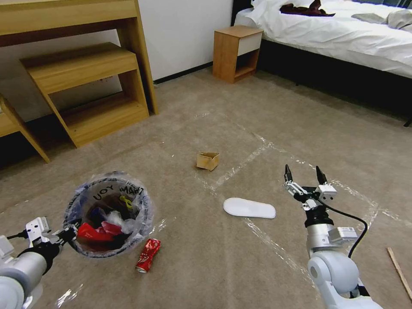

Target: Pick up the trash bin and place the garbage on the floor into it.

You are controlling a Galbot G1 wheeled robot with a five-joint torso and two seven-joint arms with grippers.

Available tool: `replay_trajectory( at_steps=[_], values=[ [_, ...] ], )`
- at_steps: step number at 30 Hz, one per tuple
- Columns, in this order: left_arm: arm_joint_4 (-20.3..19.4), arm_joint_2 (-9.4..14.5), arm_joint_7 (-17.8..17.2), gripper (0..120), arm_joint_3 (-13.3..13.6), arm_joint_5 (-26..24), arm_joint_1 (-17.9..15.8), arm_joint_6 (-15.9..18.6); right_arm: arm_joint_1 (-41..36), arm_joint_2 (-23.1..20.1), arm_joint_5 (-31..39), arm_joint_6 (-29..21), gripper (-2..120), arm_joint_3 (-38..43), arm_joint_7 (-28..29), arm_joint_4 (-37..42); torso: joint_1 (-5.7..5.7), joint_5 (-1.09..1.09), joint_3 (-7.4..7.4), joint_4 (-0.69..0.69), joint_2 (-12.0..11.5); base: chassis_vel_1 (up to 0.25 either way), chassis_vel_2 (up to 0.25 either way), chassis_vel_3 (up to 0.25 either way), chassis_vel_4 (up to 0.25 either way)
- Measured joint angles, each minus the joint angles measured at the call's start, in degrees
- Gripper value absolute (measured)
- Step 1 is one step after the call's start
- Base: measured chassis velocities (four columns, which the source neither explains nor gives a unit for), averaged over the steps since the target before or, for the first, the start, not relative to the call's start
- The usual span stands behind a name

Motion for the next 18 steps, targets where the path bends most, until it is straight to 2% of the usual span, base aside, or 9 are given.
replay_trajectory(
  at_steps=[6,13,18],
  values=[
    [0.28,-0.06,0.30,1,-0.03,0.34,-0.05,-0.18,0.31,0.14,0.02,-0.10,100,-0.22,0.01,-0.22,0.00,0.00,0.00,0.00,0.00,0.000,0.000,0.000,0.000],
    [1.04,-0.04,0.34,1,0.18,0.43,-0.62,-0.22,0.87,0.05,0.90,-0.54,100,-0.62,0.85,-0.72,0.00,0.00,0.00,0.00,0.00,-0.064,0.064,0.055,-0.056],
    [1.60,0.03,0.36,1,0.33,0.52,-0.95,-0.22,2.01,-0.45,4.70,-4.08,100,-2.56,5.14,-0.58,0.00,0.00,0.00,0.00,0.00,-0.072,0.080,0.077,-0.076]
  ],
)
